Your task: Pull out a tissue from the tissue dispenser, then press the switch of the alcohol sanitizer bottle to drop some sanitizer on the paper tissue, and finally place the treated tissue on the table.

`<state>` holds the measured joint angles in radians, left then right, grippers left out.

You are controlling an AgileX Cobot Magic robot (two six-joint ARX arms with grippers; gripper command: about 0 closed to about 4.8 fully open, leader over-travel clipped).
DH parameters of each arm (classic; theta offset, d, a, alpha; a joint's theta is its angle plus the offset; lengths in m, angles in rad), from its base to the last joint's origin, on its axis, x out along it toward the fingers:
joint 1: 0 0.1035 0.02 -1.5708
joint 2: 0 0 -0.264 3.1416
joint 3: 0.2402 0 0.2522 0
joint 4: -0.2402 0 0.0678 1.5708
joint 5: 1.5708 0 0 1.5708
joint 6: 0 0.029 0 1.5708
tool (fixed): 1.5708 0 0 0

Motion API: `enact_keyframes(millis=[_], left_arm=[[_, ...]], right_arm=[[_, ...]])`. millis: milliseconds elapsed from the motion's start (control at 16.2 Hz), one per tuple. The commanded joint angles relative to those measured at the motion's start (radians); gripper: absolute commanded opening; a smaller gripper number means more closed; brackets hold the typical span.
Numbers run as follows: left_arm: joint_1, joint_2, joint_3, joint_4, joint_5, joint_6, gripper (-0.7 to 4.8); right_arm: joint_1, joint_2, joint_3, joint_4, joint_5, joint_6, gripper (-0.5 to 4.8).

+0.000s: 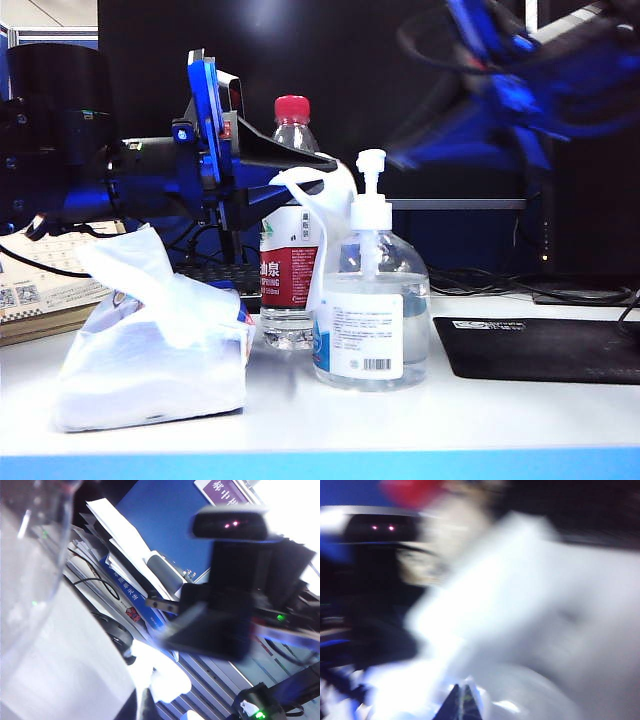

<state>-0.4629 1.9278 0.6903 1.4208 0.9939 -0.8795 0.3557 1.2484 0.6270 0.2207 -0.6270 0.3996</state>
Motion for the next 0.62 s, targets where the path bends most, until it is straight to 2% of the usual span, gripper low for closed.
enact_keyframes(millis=[62,618], left_arm=[[0.000,-0.006,0.004,0.034,0.005,0.008,-0.06],[0.000,-0.006,0.006,0.034,0.016,0.036,-0.06]], right_arm=[[-0.006,-0.032,0.001,-0.074,0.007,-0.024,-0.05],[-0.008,-0.031,0.001,-0.024,0.022,-0.034,-0.05]])
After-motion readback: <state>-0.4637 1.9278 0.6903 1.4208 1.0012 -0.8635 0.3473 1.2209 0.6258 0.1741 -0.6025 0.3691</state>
